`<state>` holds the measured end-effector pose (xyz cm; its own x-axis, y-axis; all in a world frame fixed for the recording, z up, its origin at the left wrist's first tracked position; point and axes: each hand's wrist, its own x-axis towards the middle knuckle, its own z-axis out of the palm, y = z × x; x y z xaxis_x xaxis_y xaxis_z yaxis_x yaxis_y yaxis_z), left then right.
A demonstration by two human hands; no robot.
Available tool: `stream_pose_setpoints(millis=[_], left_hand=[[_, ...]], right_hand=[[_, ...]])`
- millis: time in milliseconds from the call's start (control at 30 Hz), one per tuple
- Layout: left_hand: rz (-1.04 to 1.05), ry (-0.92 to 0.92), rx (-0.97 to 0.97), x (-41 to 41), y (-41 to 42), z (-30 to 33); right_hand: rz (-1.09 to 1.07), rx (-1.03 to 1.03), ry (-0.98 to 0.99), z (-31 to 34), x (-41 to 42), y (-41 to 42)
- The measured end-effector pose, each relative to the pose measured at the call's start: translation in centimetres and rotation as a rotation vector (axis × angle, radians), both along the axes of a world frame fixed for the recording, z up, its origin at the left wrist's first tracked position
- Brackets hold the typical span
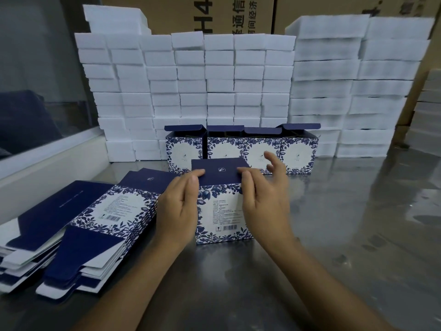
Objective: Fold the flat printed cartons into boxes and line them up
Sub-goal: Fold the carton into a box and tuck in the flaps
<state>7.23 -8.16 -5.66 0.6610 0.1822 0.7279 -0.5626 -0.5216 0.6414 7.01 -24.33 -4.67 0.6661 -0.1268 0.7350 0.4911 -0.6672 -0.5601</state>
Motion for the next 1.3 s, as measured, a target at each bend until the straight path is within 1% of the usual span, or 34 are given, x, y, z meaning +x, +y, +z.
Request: stream_pose_setpoints(millis=[33, 100, 167, 233, 333, 467, 567, 667, 733, 800, 1033, 1167, 1233, 1300], left_hand=[[0.033, -0.038, 0.062, -0.1, -0.1, -0.1], [0.102, -0.085, 0.146, -0.4, -0.4, -0.2], [0.158, -0.112, 0.209, -0.6, -0.7, -0.3], [0.155, -0.121, 0.245, -0.8, -1.1, -0.2], [0.175, -0.155, 0.308, -0.9, -1.4, -0.2], [0.198, -0.176, 0.303, -1.0, -1.4, -0.1], [0.201, -0.182, 0.297, -0.9, -1.4, -0.1], [0.186, -0.186, 0.293, -0.7, -1.3, -0.1], [0.149, -0.18, 0.277, -0.6, -1.3, -0.2], [0.108, -0.164, 0.245, -0.6, -1.3, -0.2], [0.073, -0.152, 0.199, -0.5, -1.3, -0.5], [0.049, -0.133, 0.172, -0.4, -1.2, -0.6], [0.051, -0.13, 0.173, -0.4, -1.2, -0.5], [0.055, -0.127, 0.175, -0.4, -1.2, -0.4]], right_hand=[[-0.063, -0.079, -0.05, 0.0, -0.1, 0.1], [-0.115, -0.167, -0.122, -0.2, -0.2, 0.5], [-0.125, -0.228, -0.191, -0.6, -0.2, 1.0], [-0.129, -0.285, -0.248, -1.0, -0.3, 1.7], [-0.092, -0.297, -0.269, -1.1, -0.4, 2.2], [-0.037, -0.273, -0.208, -0.8, -0.3, 2.1], [-0.037, -0.26, -0.192, -0.8, -0.2, 2.2], [-0.004, -0.213, -0.217, -0.9, 0.3, 1.8], [0.032, -0.123, -0.249, -1.1, 0.8, 0.9], [0.069, -0.046, -0.239, -1.3, 1.3, 0.1], [0.098, -0.005, -0.244, -1.3, 1.9, 0.0], [0.168, 0.173, -0.108, -2.1, 1.9, -1.0], [0.18, 0.203, -0.065, -2.1, 2.0, -1.4], [0.184, 0.191, -0.069, -1.9, 2.2, -1.5]])
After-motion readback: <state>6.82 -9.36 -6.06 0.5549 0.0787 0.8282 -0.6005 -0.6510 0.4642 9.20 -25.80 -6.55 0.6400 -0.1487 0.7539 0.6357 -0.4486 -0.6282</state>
